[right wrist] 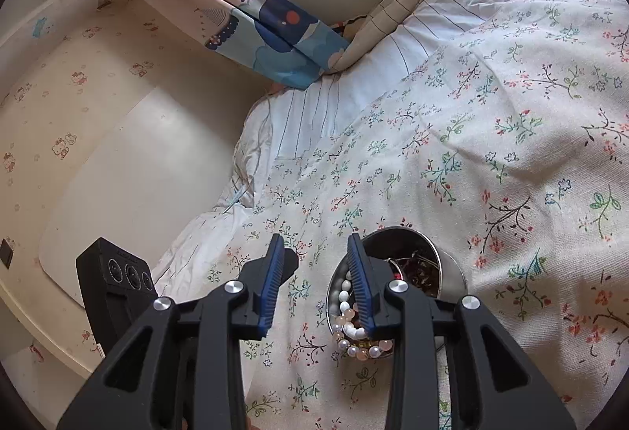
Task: Organize jewelry
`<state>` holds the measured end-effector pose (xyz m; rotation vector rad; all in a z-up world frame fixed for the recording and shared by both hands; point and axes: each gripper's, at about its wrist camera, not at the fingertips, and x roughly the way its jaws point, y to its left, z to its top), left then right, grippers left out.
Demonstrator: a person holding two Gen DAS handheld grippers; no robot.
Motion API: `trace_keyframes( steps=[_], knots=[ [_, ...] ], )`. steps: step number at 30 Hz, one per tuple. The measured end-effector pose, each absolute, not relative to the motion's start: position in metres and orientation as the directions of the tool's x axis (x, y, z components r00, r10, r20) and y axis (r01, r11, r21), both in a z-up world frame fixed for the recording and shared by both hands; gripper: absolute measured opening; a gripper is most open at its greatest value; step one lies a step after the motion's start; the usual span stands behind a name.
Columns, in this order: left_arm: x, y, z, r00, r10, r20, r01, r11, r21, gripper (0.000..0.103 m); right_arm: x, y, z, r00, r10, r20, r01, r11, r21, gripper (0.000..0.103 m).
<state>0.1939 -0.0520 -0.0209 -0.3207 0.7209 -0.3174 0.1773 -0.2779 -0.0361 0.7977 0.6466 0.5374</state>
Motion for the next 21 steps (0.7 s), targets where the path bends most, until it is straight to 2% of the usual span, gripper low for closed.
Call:
trace_keyframes(
  steps=[1,5,8,10,12,13,14,16,18,21],
  knots=[
    [0.192,-0.051,-0.019,0.718,-0.375,-0.586,0.168,0.911,-0.377,0.044,0.175,-0.281,-0.035,0.69,0.646,-0.326,-0.184,0.593,0.784,0.038],
    [0.183,-0.051,-0.014,0.743,-0.326,-0.585,0.164,0.935,-0.313,0.05,0.163,-0.293,-0.038,0.707,0.605,-0.366,-0.123,0.615,0.779,0.048],
    [0.172,-0.052,-0.014,0.746,-0.281,-0.604,0.155,0.955,-0.254,0.06,0.149,-0.297,-0.034,0.723,0.537,-0.435,-0.074,0.686,0.724,0.058],
    [0.16,-0.055,-0.015,0.744,-0.246,-0.621,0.159,0.968,-0.193,0.063,0.138,-0.294,-0.031,0.724,0.445,-0.527,-0.02,0.777,0.629,0.064],
    [0.146,-0.058,-0.015,0.742,-0.205,-0.638,0.169,0.979,-0.117,0.072,0.123,-0.285,-0.025,0.715,0.339,-0.612,0.006,0.871,0.49,0.068],
    [0.137,-0.059,-0.015,0.744,-0.183,-0.642,0.172,0.982,-0.08,0.08,0.115,-0.279,-0.024,0.708,0.294,-0.642,0.01,0.905,0.425,0.075],
    [0.128,-0.059,-0.014,0.747,-0.162,-0.645,0.171,0.984,-0.049,0.082,0.106,-0.274,-0.023,0.704,0.247,-0.666,0.013,0.933,0.36,0.079],
    [0.109,-0.054,-0.012,0.753,-0.133,-0.644,0.166,0.986,-0.01,0.091,0.085,-0.266,-0.023,0.702,0.174,-0.691,0.012,0.967,0.256,0.096],
    [0.088,-0.047,-0.013,0.755,-0.107,-0.647,0.158,0.987,0.02,0.095,0.065,-0.261,-0.026,0.697,0.129,-0.706,0.009,0.982,0.188,0.096],
    [0.065,-0.039,-0.017,0.737,-0.082,-0.671,0.154,0.987,0.049,0.095,0.04,-0.26,-0.032,0.677,0.104,-0.728,0.007,0.989,0.148,0.096]
  ],
)
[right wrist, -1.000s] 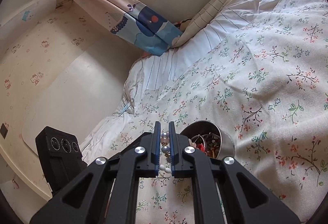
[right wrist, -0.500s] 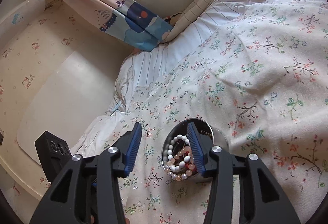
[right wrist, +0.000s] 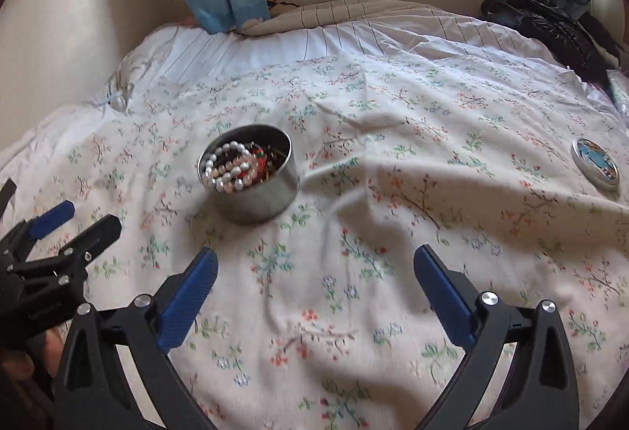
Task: Organize jewelry
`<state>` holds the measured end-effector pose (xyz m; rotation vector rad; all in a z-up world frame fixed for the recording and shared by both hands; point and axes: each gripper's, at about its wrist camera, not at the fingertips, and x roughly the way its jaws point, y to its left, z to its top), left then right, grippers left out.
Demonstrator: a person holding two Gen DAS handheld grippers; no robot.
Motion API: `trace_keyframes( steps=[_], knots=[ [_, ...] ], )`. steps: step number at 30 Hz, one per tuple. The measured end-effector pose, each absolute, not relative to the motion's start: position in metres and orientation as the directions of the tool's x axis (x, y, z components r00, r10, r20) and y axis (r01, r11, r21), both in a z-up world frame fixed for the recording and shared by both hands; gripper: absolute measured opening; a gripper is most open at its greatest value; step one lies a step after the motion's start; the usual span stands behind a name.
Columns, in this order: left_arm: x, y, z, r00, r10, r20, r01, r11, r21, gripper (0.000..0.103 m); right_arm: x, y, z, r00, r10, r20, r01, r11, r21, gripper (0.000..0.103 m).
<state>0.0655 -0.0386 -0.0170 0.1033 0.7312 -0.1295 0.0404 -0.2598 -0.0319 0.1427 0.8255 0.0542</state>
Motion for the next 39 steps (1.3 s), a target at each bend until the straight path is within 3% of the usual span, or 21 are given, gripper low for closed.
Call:
trace_keyframes(
  steps=[12,39],
  knots=[
    [0.018,-0.026,-0.004,0.718,-0.094,-0.689,0.157,0.987,0.03,0.095,-0.016,-0.262,-0.01,0.707,0.008,-0.707,0.084,0.992,0.095,0.096],
    [-0.009,-0.037,0.003,0.73,-0.097,-0.676,0.199,0.977,0.075,0.095,-0.033,-0.279,-0.003,0.718,-0.02,-0.696,0.171,0.974,0.148,0.096]
  ],
)
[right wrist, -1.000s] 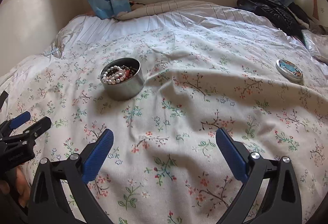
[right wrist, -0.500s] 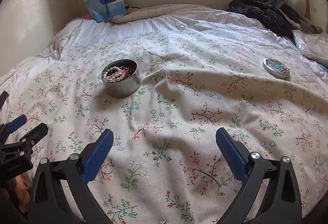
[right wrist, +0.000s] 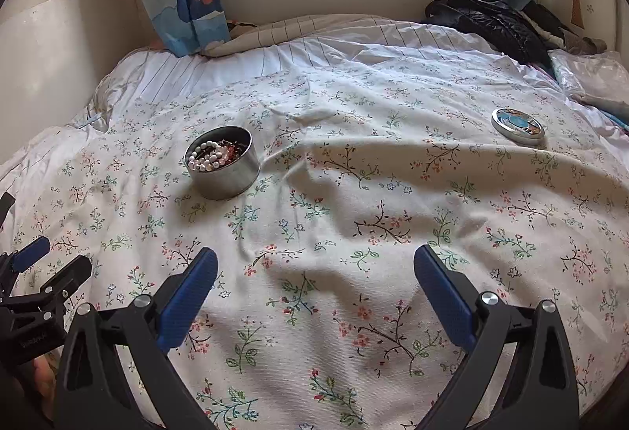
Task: Organize jewelry
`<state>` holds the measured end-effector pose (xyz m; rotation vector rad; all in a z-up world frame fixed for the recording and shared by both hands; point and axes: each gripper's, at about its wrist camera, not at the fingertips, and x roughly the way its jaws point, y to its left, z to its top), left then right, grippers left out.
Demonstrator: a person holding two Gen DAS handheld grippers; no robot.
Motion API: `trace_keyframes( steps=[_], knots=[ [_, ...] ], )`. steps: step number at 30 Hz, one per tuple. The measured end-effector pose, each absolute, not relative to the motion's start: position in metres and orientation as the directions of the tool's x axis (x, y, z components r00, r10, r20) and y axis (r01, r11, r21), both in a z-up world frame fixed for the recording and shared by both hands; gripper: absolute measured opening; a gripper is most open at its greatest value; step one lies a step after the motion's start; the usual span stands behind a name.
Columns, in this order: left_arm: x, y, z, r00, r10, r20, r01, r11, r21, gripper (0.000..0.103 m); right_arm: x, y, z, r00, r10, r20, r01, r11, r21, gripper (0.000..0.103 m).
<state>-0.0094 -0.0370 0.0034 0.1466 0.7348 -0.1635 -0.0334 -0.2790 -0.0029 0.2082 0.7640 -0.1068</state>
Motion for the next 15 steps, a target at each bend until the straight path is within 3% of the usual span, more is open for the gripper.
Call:
trace_keyframes(
  steps=[15],
  knots=[
    [-0.0084,-0.0373,0.0039,0.733,-0.101,-0.673,0.204,0.976,0.076,0.095,-0.031,-0.2783,-0.0047,0.707,-0.033,-0.706,0.18,0.974,0.135,0.096]
  ],
)
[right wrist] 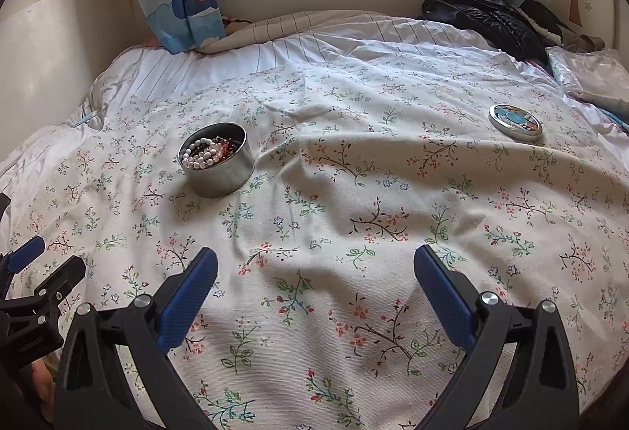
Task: Organize jewelry
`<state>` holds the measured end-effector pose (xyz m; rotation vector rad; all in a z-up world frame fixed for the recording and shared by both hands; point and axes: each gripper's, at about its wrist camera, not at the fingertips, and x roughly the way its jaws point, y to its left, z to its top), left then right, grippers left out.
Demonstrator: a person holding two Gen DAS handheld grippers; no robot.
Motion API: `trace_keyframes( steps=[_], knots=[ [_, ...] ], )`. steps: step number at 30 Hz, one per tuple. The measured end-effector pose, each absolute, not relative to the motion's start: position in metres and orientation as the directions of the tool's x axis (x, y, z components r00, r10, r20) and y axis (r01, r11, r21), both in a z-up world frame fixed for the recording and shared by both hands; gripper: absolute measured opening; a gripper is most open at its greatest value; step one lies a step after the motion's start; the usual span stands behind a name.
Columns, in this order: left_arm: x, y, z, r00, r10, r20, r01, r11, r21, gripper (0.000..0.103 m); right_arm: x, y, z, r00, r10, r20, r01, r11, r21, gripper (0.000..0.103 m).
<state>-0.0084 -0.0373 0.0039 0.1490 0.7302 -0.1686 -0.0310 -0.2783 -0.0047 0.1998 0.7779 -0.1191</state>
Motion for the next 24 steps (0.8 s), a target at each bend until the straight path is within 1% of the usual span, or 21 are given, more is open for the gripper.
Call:
trace_keyframes(
  steps=[24],
  knots=[
    [-0.008,-0.0381,0.0031,0.732,-0.103,-0.673,0.205,0.976,0.074,0.095,-0.0301,-0.2797,-0.0067,0.701,-0.036,-0.712,0.188,0.973,0.136,0.096]
  ],
)
